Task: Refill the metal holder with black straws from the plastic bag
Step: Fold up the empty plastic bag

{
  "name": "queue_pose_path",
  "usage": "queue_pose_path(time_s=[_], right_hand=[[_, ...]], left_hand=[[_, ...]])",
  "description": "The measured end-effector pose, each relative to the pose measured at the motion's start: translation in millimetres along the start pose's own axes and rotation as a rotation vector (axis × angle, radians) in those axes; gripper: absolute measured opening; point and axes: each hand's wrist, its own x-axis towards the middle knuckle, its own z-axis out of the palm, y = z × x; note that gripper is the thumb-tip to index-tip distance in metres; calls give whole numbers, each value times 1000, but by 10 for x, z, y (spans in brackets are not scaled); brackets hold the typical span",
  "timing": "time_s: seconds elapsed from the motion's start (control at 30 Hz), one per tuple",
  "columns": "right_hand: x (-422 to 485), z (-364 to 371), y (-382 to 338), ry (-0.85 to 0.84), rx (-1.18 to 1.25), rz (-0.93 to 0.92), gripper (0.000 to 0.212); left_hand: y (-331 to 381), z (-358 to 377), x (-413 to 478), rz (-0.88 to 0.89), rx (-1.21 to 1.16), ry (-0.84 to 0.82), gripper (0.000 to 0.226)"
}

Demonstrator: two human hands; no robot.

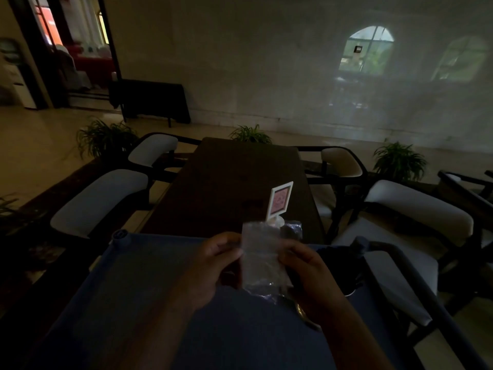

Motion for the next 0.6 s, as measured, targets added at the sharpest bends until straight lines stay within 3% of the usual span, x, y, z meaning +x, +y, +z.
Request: queue_pose_path(time_s=[0.13,0.23,0.33,0.4,0.5,0.6], right_hand=[[-17,-10,-16,-46,52,-20,24],[-14,-24,-40,-34,50,-7,19],[-2,-21,-26,2,37,10,31],[-22,-20,-32,11,16,35,24],[-33,-51,-40,10,10,152,31],[-24,-56,-45,39,-14,133,61]], left_hand=[[18,29,11,-23,-66,-6,19],[6,63,25,-31,-33,31,40],[3,93,30,-32,45,81,42],[1,87,37,-32,79,143,38],[19,101,19,-42,85,173,20],[29,147,-33,-8,227,89,9]])
